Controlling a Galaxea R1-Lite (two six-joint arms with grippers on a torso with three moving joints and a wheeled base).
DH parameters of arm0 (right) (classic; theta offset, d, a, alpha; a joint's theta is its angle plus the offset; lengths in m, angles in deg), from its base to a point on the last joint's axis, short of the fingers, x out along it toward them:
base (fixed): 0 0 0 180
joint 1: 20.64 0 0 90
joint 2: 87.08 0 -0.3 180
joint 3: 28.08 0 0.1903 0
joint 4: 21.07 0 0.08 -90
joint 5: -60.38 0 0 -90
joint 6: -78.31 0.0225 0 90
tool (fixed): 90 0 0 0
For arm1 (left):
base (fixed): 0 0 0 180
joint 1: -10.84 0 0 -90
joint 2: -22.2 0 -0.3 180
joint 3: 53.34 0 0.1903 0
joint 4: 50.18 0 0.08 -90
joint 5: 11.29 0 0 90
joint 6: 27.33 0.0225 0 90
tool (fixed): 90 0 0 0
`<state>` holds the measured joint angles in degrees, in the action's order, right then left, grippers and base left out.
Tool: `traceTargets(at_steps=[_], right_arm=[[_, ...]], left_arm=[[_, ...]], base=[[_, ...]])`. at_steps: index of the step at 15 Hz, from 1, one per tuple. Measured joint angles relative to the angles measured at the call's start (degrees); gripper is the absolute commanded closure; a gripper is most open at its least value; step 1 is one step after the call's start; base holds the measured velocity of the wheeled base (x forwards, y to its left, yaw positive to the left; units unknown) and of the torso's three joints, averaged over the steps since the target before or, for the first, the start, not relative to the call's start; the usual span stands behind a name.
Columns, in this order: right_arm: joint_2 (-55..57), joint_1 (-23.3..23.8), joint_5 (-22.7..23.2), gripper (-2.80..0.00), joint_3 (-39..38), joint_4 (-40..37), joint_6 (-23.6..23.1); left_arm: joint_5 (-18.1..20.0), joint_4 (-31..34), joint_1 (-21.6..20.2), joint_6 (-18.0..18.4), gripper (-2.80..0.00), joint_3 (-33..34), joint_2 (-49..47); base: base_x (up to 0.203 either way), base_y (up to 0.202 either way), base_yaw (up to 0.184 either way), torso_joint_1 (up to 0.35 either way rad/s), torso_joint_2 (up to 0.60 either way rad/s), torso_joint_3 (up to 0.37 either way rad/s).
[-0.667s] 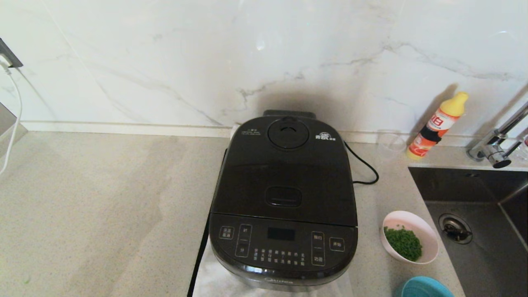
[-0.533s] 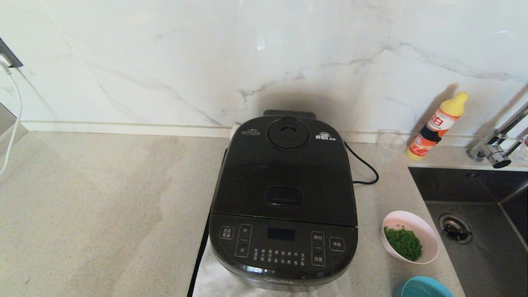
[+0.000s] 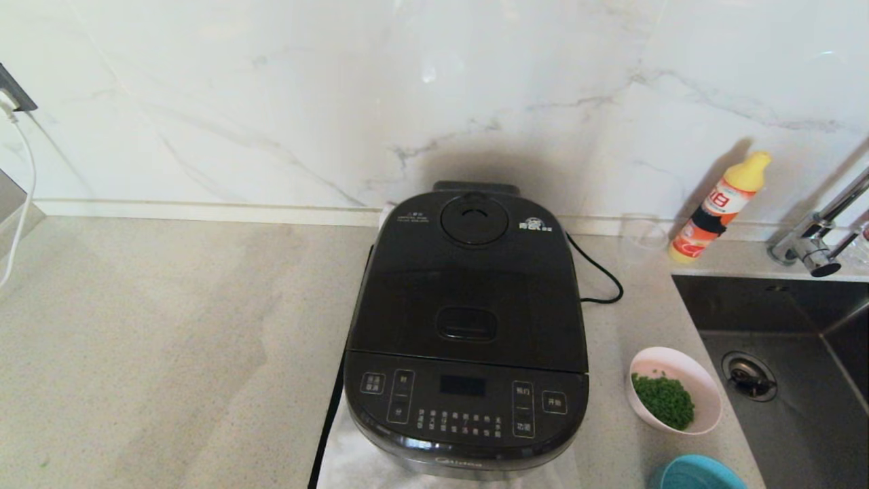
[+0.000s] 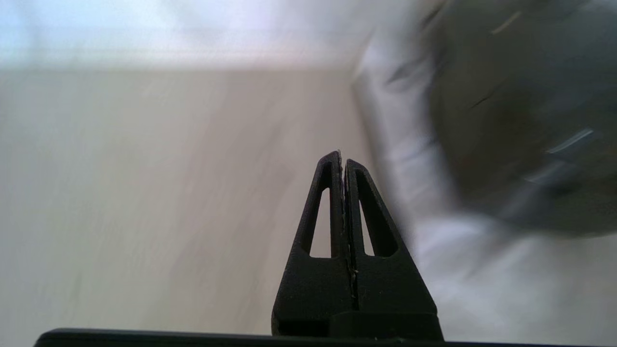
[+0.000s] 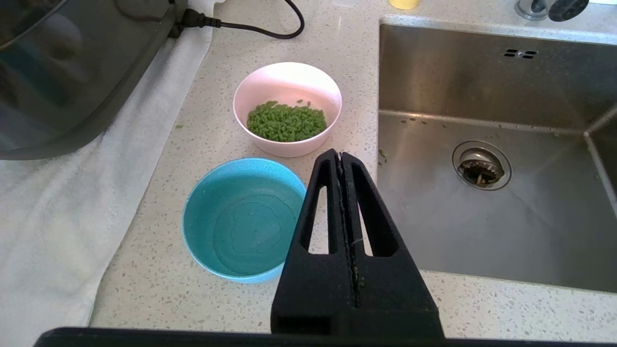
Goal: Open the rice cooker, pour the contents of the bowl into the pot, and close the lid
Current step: Open the rice cooker
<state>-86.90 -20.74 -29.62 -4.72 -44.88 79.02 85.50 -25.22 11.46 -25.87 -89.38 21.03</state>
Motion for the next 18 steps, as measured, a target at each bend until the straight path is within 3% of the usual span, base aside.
traceTargets(at_steps=[3, 7, 9, 11, 12, 14, 15, 18], right_arm=[[0.0, 0.0, 0.0, 0.0, 0.0, 0.0, 0.0], [0.0, 0.0, 0.0, 0.0, 0.0, 0.0, 0.0], [0.0, 0.0, 0.0, 0.0, 0.0, 0.0, 0.0], [0.0, 0.0, 0.0, 0.0, 0.0, 0.0, 0.0], [0.0, 0.0, 0.0, 0.0, 0.0, 0.0, 0.0], [0.0, 0.0, 0.0, 0.0, 0.0, 0.0, 0.0], [0.0, 0.0, 0.0, 0.0, 0.0, 0.0, 0.0], [0.0, 0.0, 0.0, 0.0, 0.0, 0.0, 0.0]], left_arm=[[8.7, 4.2, 0.0, -3.8, 0.0, -14.8, -8.0], [23.0, 5.2, 0.1, -15.2, 0.0, -35.2, -27.6], [30.5, 5.4, 0.2, -19.9, 0.0, -40.5, -36.9], [35.8, 4.7, 1.3, -21.7, 0.0, -43.4, -46.3], [36.5, 3.6, 2.7, -22.0, 0.0, -44.6, -50.7], [34.2, 0.7, 7.5, -22.3, 0.0, -46.7, -59.0], [31.2, -0.8, 10.9, -22.2, 0.0, -47.8, -62.3], [17.7, -5.5, 22.7, -19.1, 0.0, -49.4, -70.1]], base=[[0.0, 0.0, 0.0, 0.0, 0.0, 0.0], [0.0, 0.0, 0.0, 0.0, 0.0, 0.0], [0.0, 0.0, 0.0, 0.0, 0.0, 0.0], [0.0, 0.0, 0.0, 0.0, 0.0, 0.0], [0.0, 0.0, 0.0, 0.0, 0.0, 0.0], [0.0, 0.0, 0.0, 0.0, 0.0, 0.0], [0.0, 0.0, 0.0, 0.0, 0.0, 0.0], [0.0, 0.0, 0.0, 0.0, 0.0, 0.0]])
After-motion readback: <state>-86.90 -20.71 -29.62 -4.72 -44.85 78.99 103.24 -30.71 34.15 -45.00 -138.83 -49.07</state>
